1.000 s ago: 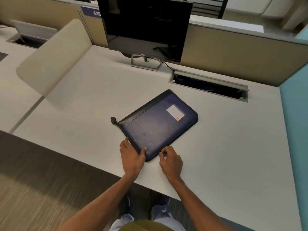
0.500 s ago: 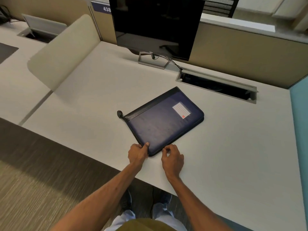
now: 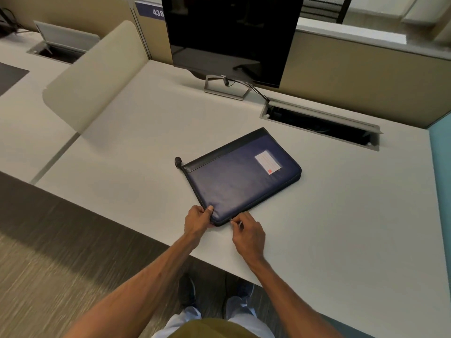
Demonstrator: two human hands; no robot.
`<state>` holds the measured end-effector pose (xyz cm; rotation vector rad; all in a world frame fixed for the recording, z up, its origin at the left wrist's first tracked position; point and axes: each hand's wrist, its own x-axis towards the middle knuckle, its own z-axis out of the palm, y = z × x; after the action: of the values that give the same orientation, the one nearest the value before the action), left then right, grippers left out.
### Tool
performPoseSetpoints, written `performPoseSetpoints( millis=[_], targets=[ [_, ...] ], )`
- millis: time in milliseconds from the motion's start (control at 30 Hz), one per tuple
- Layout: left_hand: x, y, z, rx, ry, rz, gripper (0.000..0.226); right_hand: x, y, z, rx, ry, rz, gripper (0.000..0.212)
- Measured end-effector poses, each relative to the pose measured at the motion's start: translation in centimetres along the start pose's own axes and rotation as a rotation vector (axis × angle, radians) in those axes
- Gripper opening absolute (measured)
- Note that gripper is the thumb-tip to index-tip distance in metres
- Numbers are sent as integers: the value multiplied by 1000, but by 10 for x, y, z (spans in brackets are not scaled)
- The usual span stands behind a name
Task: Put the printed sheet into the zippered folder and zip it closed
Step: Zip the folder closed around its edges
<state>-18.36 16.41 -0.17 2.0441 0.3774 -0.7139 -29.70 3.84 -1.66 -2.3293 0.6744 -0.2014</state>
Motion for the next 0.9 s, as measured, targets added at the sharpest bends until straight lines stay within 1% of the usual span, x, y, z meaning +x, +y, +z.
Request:
performPoseSetpoints(
  millis=[133, 233, 300, 400, 600, 667, 767, 900],
  targets=[
    [-1, -1, -2, 13, -11, 12, 41, -3, -5, 4, -42, -55, -84, 7],
    [-1, -1, -3, 1, -24, 25, 43, -1, -6, 4, -69, -63, -146, 9],
    [0, -1, -4, -9, -36, 33, 43, 1, -4, 2, -93, -61, -144, 10],
    [1, 2, -6, -54, -65, 44, 41, 7, -1, -3, -109, -43, -95, 11],
    [4, 5, -11, -149, -127, 34, 38, 20, 10, -14, -22, 29, 44, 13],
    [0, 16, -15, -170, -129, 59, 33, 31, 6, -26, 4, 50, 57, 14],
    [3, 17, -16, -192, -151, 46, 22, 39, 14, -36, 67, 125, 157, 10],
    [-1, 9, -13, -182, -168, 18, 20, 46, 28, -50, 39, 152, 204, 6]
  ],
)
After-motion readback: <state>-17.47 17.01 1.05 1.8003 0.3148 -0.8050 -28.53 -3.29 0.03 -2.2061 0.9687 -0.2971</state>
